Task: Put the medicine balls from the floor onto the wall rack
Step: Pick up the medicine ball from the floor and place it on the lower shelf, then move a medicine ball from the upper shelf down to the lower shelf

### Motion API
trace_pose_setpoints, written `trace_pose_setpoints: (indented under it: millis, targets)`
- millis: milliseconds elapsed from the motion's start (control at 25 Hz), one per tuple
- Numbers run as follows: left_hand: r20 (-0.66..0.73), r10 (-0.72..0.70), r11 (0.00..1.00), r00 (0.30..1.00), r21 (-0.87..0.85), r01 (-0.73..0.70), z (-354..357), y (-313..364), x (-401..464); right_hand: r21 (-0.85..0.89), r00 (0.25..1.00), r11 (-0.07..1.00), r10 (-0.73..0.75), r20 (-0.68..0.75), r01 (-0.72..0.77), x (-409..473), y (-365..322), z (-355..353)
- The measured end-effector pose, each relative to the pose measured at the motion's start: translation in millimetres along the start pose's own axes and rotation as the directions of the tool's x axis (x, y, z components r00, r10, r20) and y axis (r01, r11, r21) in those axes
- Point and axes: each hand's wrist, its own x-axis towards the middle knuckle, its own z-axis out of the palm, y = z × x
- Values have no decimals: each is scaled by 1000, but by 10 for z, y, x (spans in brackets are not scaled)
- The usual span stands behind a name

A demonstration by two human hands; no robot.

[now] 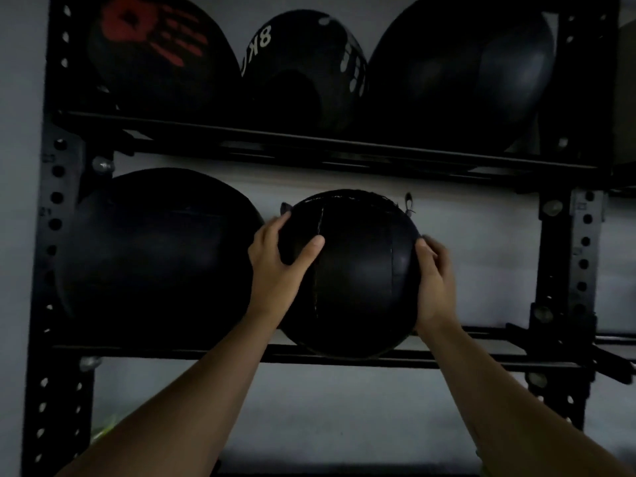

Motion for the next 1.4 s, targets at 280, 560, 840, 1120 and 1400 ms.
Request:
trace_pose_setpoints:
  millis: [280,560,840,1120,1400]
  targets:
    - [-10,-37,988,999,152,38,414,-510,512,-239,980,962,-89,177,131,621,480,205]
    - [-76,20,983,997,181,-6,461,-639,559,-250,979,958,-93,181,137,667,531,226]
    - [42,-52,942,998,333,35,384,-462,505,-394,957,905,-42,289,158,698,447,128]
    - [280,196,721,940,608,-332,399,325,687,-656,945,684,-177,274,318,843,-368,-101]
    - [385,395,442,834,716,-540,866,1492,1253,-711,871,542,-446,207,447,1624,-1699,-641]
